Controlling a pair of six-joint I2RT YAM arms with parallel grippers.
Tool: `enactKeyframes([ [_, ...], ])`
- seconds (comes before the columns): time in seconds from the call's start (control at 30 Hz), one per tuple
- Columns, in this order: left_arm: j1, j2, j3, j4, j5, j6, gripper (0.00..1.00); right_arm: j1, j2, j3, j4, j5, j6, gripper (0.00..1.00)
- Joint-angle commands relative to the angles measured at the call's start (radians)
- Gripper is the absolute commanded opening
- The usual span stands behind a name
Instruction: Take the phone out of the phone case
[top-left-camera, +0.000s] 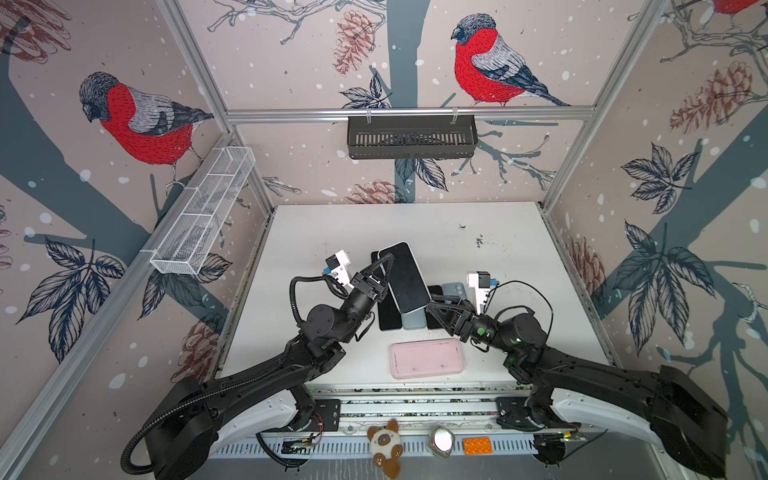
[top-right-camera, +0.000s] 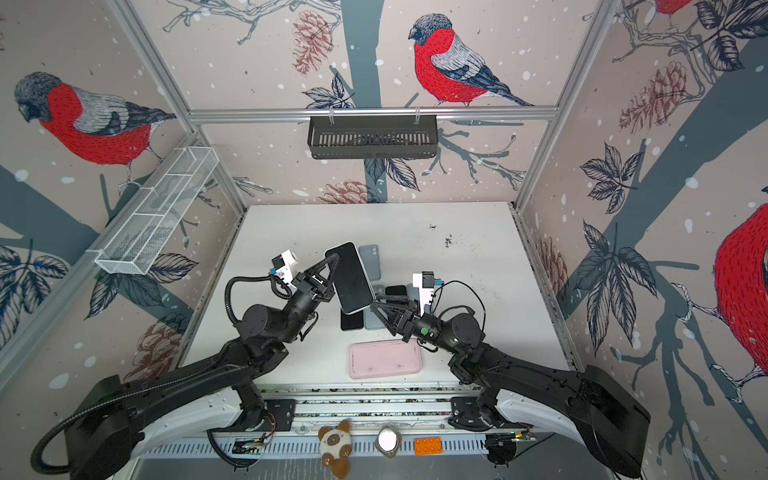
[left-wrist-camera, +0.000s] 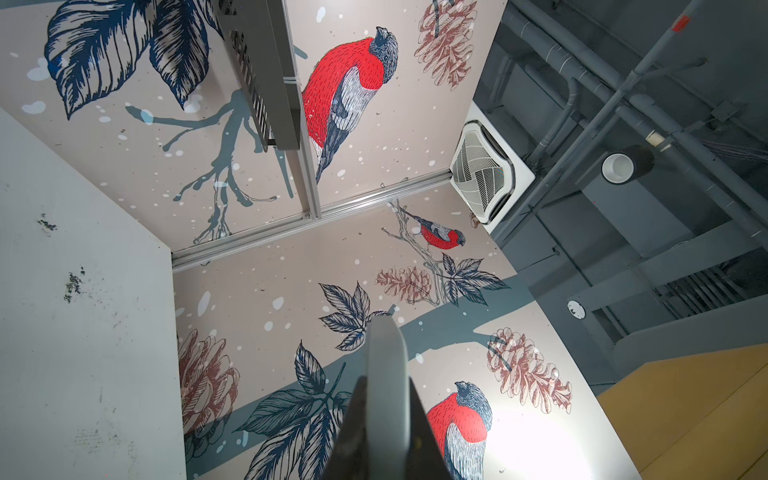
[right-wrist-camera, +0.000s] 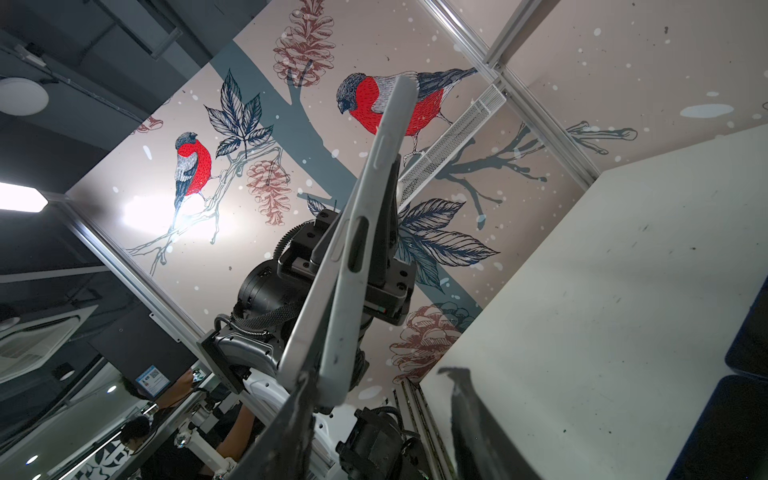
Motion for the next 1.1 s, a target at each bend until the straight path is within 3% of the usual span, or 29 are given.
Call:
enactKeyframes([
  [0.0,-0.005,0.015,0.006,0.119,0.027,0.01,0.0,-0.011,-0.002,0.009,0.04,-0.009,0.009,0.53],
  [0.3,-0.023,0.069,0.027,0.096,0.075,0.031,0.0,-0.07,0.006,0.005,0.076,-0.04,0.081,0.48],
  [0.5,-0.025,0.141,0.019,0.119,0.089,0.021,0.0,-0.08,-0.003,0.009,0.073,-0.082,0.127,0.35],
  [0.67,-0.025,0.192,0.028,0.123,0.084,0.027,0.0,-0.091,-0.039,0.007,0.032,-0.095,0.162,0.16],
  [0.83,-0.025,0.19,0.026,0.028,0.027,0.055,0.0,-0.097,-0.08,0.005,-0.056,-0.082,0.186,0.02],
  [0.9,-0.025,0.185,0.029,-0.014,0.007,0.077,0.0,-0.1,-0.083,0.0,-0.075,-0.078,0.203,0.01],
  [0.97,-0.025,0.179,0.039,-0.074,-0.011,0.096,0.11,-0.108,-0.084,-0.005,-0.096,-0.067,0.229,0.0],
  [1.03,-0.025,0.177,0.048,-0.123,-0.026,0.113,0.3,-0.119,-0.081,-0.008,-0.118,-0.061,0.25,0.0],
  [1.07,-0.025,0.177,0.049,-0.135,-0.03,0.124,0.35,-0.126,-0.081,-0.008,-0.129,-0.059,0.259,0.0],
])
